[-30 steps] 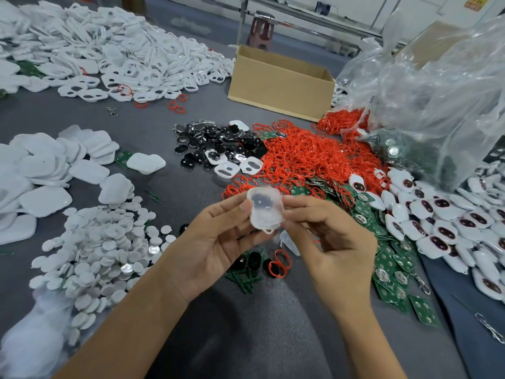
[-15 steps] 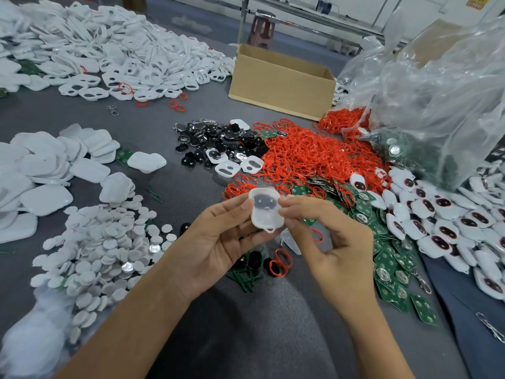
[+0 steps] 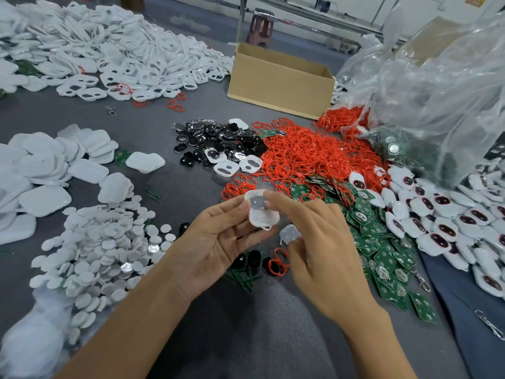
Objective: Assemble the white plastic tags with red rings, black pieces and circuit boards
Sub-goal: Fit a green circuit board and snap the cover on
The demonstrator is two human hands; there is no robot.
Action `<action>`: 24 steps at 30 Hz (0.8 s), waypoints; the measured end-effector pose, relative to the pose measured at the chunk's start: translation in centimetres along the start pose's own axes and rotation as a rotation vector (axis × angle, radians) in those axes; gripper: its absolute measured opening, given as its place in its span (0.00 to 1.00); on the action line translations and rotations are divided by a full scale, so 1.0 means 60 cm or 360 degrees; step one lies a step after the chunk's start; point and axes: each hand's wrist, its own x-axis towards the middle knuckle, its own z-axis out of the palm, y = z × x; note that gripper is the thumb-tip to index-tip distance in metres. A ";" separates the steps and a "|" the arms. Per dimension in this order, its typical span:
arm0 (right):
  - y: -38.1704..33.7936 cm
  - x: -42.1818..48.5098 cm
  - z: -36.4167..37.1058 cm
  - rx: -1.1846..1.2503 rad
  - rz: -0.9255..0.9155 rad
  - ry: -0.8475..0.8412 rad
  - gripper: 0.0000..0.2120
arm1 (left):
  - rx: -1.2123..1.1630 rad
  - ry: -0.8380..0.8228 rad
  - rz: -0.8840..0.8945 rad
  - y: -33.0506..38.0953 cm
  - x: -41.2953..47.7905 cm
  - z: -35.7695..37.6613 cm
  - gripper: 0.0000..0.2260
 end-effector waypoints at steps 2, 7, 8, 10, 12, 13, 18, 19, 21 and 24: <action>-0.002 0.000 0.001 -0.0040 -0.0017 0.0011 0.33 | -0.0025 0.0016 0.0010 0.000 0.001 0.000 0.19; -0.010 -0.002 0.009 -0.0056 -0.0003 0.0060 0.29 | -0.0083 0.0057 0.0067 0.002 0.002 -0.002 0.20; -0.012 -0.003 0.012 -0.0068 0.0000 0.0057 0.29 | -0.0070 0.0065 0.0075 0.002 0.003 -0.003 0.21; -0.015 -0.004 0.017 -0.0088 0.0021 0.0047 0.30 | -0.0047 0.0067 0.0085 0.003 0.004 -0.005 0.21; -0.017 -0.004 0.020 -0.0106 0.0050 0.0048 0.30 | -0.0053 0.0062 0.0095 0.002 0.005 -0.006 0.22; -0.018 -0.004 0.021 -0.0111 0.0062 0.0048 0.31 | -0.0055 0.0059 0.0102 0.002 0.005 -0.007 0.22; -0.019 -0.004 0.023 -0.0016 0.0106 0.0067 0.33 | -0.0057 0.0066 0.0115 0.000 0.007 -0.008 0.20; -0.019 -0.004 0.022 -0.0009 0.0108 0.0066 0.33 | -0.0059 0.0063 0.0118 0.000 0.007 -0.008 0.19; -0.018 -0.003 0.022 -0.0013 0.0114 0.0055 0.33 | -0.0061 0.0063 0.0118 -0.001 0.007 -0.009 0.18; -0.019 -0.002 0.024 -0.0015 0.0110 0.0039 0.33 | -0.0064 0.0066 0.0119 0.000 0.007 -0.010 0.19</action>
